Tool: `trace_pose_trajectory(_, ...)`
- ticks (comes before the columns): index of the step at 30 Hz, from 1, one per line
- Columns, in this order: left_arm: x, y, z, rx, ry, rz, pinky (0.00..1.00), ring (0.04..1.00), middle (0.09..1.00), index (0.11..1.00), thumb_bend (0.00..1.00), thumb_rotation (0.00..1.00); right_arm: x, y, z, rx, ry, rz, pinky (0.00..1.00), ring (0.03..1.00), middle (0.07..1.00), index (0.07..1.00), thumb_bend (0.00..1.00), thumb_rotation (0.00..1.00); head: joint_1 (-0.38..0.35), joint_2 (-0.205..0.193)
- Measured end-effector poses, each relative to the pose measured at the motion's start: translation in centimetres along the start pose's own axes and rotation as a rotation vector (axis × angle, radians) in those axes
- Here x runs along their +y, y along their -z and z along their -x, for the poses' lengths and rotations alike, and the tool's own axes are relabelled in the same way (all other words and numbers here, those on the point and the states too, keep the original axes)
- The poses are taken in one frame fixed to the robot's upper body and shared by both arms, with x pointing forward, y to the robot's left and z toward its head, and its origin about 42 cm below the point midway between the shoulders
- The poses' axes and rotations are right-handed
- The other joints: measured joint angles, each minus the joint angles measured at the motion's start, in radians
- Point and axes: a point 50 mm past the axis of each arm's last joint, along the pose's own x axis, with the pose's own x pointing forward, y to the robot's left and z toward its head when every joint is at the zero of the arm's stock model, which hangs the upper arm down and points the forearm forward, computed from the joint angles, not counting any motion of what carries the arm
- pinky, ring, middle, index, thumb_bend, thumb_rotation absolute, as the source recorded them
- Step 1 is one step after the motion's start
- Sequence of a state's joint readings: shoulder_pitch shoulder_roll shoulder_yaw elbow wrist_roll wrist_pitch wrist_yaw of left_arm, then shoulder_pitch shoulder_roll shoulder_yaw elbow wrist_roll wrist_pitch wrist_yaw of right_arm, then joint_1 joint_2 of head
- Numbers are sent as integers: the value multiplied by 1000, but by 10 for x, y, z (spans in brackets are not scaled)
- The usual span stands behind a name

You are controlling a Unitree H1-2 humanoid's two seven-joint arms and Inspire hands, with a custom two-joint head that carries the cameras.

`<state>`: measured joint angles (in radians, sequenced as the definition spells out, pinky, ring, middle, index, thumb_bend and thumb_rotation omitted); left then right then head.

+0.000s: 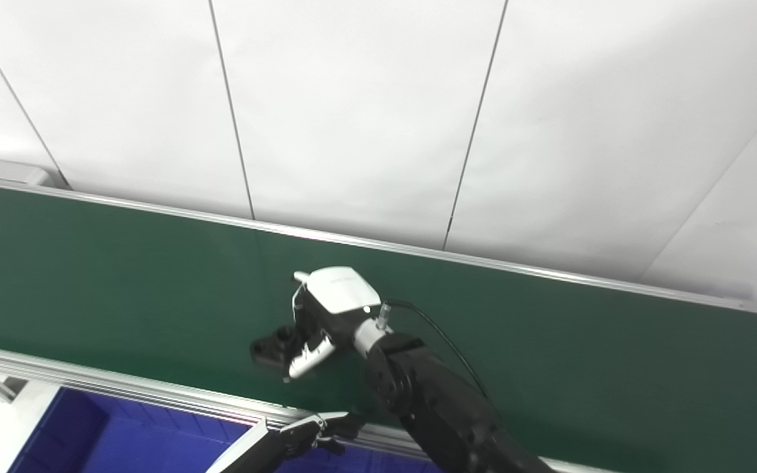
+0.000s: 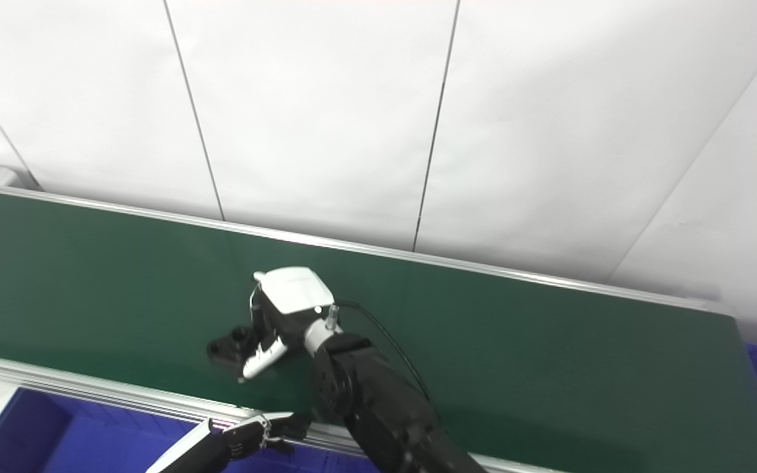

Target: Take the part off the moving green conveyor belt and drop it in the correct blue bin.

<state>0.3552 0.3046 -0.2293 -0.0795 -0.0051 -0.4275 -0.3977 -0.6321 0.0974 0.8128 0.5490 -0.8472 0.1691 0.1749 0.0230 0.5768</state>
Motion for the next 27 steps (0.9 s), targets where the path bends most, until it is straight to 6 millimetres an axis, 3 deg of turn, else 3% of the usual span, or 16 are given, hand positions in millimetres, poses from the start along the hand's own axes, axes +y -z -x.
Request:
trace_pose_trajectory(5, 2, 2, -2, -3, 4, 14, 756, 841, 872, 840, 379, 197, -12, 0, 10, 55, -73, 19, 819, 875, 909, 904, 886, 353, -3, -2)
trace_pose_trajectory(12, 6, 1, -4, -11, 3, 11, 758, 844, 873, 842, 370, 214, -5, 7, 9, 82, -7, -6, 713, 779, 831, 823, 871, 156, -5, 2)
trace_pose_trajectory(13, 6, 1, -4, -11, 3, 10, 757, 843, 873, 844, 369, 205, -3, 8, 7, 80, 1, -4, 674, 754, 809, 788, 843, 84, -5, 2)
trace_pose_trajectory(16, 8, 1, -3, -9, 3, 7, 758, 841, 873, 845, 367, 181, 2, 12, 3, 65, 37, -2, 627, 728, 791, 749, 780, 15, -5, 2)
trace_pose_trajectory(21, 9, 1, -2, -7, 2, 5, 758, 839, 871, 843, 364, 171, 3, 17, 1, 40, 80, -7, 505, 603, 684, 667, 730, 0, -8, 3)
trace_pose_trajectory(23, 9, 1, -3, -9, 3, 4, 755, 837, 871, 842, 362, 174, 5, 18, 2, 17, 109, -36, 387, 462, 503, 518, 551, 0, -11, 5)
trace_pose_trajectory(27, 9, 1, -3, -9, 4, 3, 754, 837, 872, 843, 358, 189, 13, 21, 7, 10, 162, -102, 303, 371, 470, 499, 532, 0, -17, 11)
